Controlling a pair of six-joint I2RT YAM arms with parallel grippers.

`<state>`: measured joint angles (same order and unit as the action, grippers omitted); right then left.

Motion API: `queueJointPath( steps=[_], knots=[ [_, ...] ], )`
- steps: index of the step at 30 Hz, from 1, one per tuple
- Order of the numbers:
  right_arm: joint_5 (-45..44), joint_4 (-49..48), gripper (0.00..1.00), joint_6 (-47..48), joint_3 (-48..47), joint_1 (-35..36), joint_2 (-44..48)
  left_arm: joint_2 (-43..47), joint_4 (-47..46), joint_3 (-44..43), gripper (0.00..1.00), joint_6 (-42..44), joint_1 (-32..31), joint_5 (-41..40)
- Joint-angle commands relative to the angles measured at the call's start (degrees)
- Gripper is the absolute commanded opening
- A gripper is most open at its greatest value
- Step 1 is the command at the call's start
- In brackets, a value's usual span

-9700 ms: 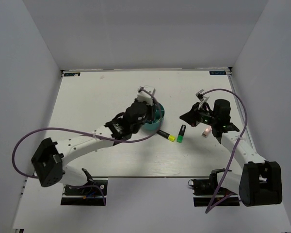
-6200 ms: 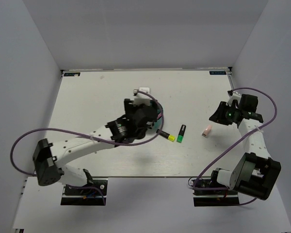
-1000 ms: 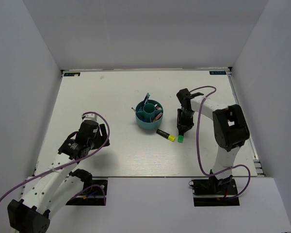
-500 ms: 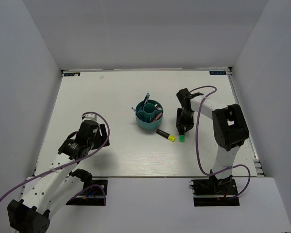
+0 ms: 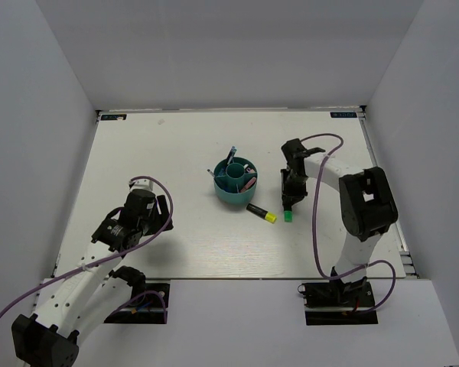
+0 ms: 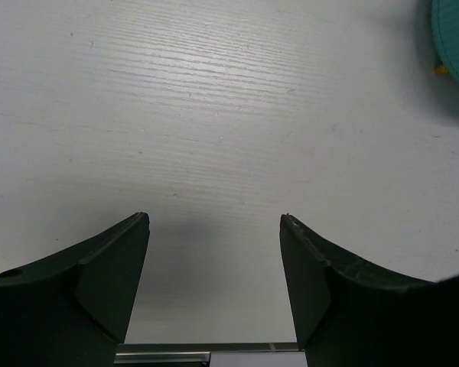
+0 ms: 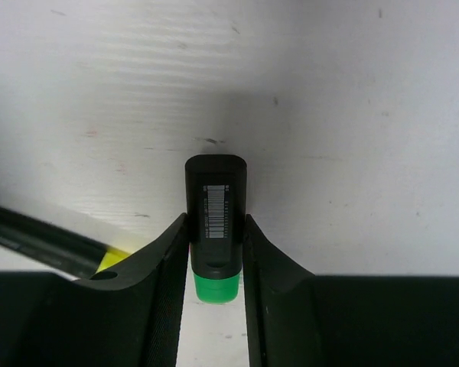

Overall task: Sort the stationery into containers
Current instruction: Pick up the pen from the center of the board, then place the pen in the storage box.

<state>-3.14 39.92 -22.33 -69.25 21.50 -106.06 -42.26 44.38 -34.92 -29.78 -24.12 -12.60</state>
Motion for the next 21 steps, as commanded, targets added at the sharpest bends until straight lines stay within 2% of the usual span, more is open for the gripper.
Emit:
queueJointPath(
  steps=[1, 8, 13, 17, 18, 21],
  knots=[
    [1.8, -7.7, 0.0, 7.7, -0.4, -0.1, 7.5, 0.4, -0.7, 0.3, 0.79, 0.4, 0.3, 0.5],
    [14.0, -15.5, 0.0, 19.4, -8.8, 1.4, 15.6, 0.0, -1.0, 0.3, 0.79, 0.5, 0.2, 0.2],
    [24.7, -20.1, 0.0, 18.9, -14.1, 2.8, 15.1, -0.2, -1.1, 0.5, 0.79, 0.6, 0.3, 0.2],
    [33.1, -30.9, 0.0, 16.0, -13.5, 5.0, 13.2, -0.7, -1.2, 0.4, 0.79, 0.6, 0.3, 0.0],
    [39.0, -33.6, 0.0, 15.9, -13.5, 5.8, 12.6, -0.6, -1.1, 0.5, 0.79, 0.6, 0.2, -0.2],
    [46.6, -43.8, 0.0, 15.0, -12.4, 6.7, 9.9, -0.7, -1.1, 0.6, 0.79, 0.5, 0.2, -0.4]
  ],
)
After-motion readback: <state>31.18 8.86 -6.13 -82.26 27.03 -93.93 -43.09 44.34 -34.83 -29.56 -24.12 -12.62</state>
